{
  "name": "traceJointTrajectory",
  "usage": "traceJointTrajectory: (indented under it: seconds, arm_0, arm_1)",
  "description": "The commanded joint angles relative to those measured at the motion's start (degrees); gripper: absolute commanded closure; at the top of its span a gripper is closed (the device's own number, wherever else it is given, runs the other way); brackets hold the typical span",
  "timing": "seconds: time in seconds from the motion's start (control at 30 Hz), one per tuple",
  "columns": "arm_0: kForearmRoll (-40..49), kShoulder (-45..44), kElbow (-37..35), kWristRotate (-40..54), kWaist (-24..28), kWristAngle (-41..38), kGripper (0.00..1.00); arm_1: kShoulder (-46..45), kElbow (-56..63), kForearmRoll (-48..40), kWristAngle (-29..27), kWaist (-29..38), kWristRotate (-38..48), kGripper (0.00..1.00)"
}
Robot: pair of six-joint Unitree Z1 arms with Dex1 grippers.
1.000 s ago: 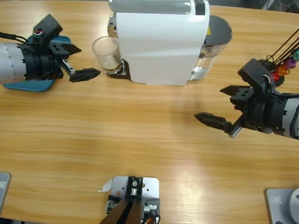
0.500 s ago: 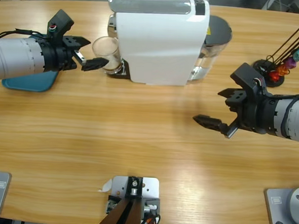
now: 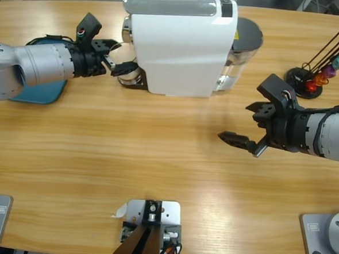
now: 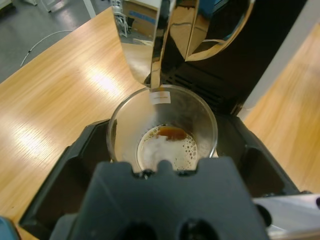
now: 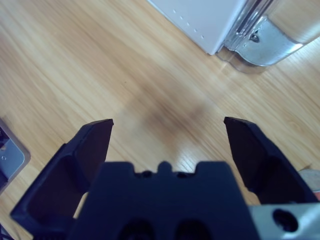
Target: Pour coffee
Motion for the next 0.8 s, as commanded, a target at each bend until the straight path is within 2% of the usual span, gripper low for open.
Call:
traceJointTrajectory:
  seconds: [0.03, 0.13, 0.2, 0.43, 0.7, 0.73, 0.8]
  arm_0:
    - [-2.67, 3.81, 1.96, 0.90, 1.16, -1.95, 0.629]
    - [-5.06, 4.38, 3.23, 0.92, 1.62, -1.95, 0.896]
    - [-6.43, 4.66, 3.88, 0.92, 1.74, -1.95, 1.000]
    - [-9.23, 4.78, 5.53, 0.90, 1.77, -2.92, 1.000]
    - [-9.74, -5.99, 13.18, -2.35, 5.52, 0.68, 1.000]
    - [-9.66, -7.75, 14.28, -3.16, 5.52, 2.16, 0.934]
    - [-8.68, -10.92, 15.71, -3.72, 5.57, 4.99, 0.906]
  arm_1:
    - [1.55, 0.19, -0.53, -0.77, 0.52, 0.64, 0.000]
    - [1.69, 0.19, -0.53, -0.77, 0.54, 0.64, 0.000]
    - [1.73, 0.10, -0.53, -0.77, 0.58, 0.64, 0.000]
    - [1.92, 0.10, -0.53, -0.77, 0.56, 0.64, 0.000]
    - [1.99, 0.06, -0.53, -0.77, 0.54, 0.64, 0.000]
    - [1.94, 0.06, -0.53, -0.77, 0.58, 0.64, 0.000]
    - [1.64, 0.10, -0.55, -0.86, 0.56, 0.64, 0.000]
